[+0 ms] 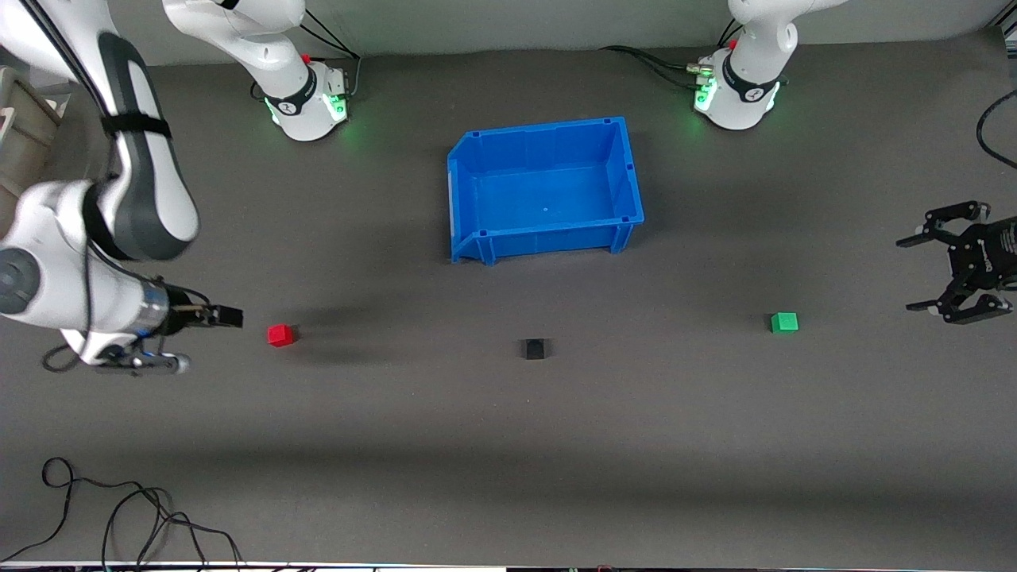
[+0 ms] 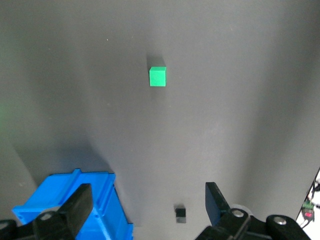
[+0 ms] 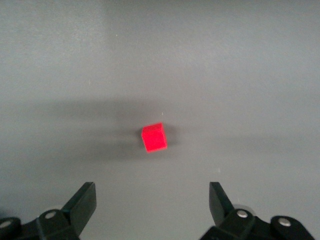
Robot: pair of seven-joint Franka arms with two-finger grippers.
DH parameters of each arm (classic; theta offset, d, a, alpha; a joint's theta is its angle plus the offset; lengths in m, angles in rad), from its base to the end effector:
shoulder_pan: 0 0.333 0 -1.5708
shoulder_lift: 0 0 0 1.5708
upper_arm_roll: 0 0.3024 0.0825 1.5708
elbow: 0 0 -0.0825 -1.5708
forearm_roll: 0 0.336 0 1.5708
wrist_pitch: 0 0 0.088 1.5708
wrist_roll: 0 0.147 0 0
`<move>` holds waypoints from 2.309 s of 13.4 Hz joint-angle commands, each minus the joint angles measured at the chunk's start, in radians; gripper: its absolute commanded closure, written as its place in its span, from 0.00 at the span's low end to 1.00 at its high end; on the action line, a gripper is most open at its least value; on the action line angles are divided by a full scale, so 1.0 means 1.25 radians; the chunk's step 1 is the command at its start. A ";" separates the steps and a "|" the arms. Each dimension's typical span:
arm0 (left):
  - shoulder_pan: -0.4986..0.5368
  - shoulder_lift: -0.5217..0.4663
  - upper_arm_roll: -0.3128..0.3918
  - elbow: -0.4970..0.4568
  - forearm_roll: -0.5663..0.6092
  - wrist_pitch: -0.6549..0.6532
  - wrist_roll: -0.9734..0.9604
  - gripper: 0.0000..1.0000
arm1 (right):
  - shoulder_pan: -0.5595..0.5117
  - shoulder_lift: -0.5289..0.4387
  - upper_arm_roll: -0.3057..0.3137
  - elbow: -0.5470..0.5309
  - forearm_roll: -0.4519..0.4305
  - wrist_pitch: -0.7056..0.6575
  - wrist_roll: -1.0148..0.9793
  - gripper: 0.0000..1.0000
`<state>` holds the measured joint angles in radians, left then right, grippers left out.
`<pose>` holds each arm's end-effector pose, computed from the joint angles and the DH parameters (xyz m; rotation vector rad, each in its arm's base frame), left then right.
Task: Attach green and red cubes to black cube
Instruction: 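Lower and close the right gripper on the red cube while the left grasps green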
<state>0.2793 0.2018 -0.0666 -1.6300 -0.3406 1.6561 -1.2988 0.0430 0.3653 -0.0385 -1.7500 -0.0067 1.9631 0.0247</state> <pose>0.5473 0.0731 0.4542 2.0455 2.0462 -0.4825 0.5799 0.0033 0.3240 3.1104 -0.0244 -0.2363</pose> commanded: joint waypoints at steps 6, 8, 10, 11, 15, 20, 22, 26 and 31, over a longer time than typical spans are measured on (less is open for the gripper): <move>0.012 0.035 -0.008 -0.335 -0.203 0.393 0.273 0.00 | 0.032 0.156 0.000 -0.050 -0.004 0.220 -0.028 0.00; 0.011 0.089 -0.007 -0.350 -0.237 0.457 0.354 0.00 | 0.033 0.157 0.000 -0.099 -0.004 0.285 -0.027 0.00; 0.017 0.137 -0.008 -0.350 -0.255 0.489 0.399 0.00 | 0.032 0.157 0.000 -0.133 -0.004 0.328 -0.031 0.00; 0.016 0.157 -0.008 -0.351 -0.269 0.506 0.428 0.00 | 0.029 0.157 -0.001 -0.145 -0.006 0.350 -0.034 0.00; 0.018 0.219 -0.008 -0.356 -0.332 0.565 0.500 0.00 | 0.031 0.150 -0.001 -0.179 -0.011 0.387 -0.036 0.06; 0.011 0.247 -0.009 -0.356 -0.375 0.593 0.502 0.00 | 0.026 0.139 -0.004 -0.190 -0.009 0.382 -0.036 0.26; 0.016 0.252 -0.009 -0.358 -0.375 0.592 0.502 0.07 | 0.026 0.136 -0.004 -0.192 -0.009 0.378 -0.036 0.31; 0.015 0.245 -0.009 -0.358 -0.375 0.585 0.502 0.62 | 0.020 0.131 -0.005 -0.203 -0.009 0.378 -0.041 0.35; 0.005 0.221 -0.009 -0.338 -0.364 0.571 0.484 0.82 | 0.020 0.132 -0.005 -0.203 -0.009 0.377 -0.041 0.76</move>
<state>0.2933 0.5108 -0.0799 -2.0559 -0.7917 2.3851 -0.6909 0.0710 0.5546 -0.0446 -1.9755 -0.0067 2.4319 -0.0101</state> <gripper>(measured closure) 0.604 0.604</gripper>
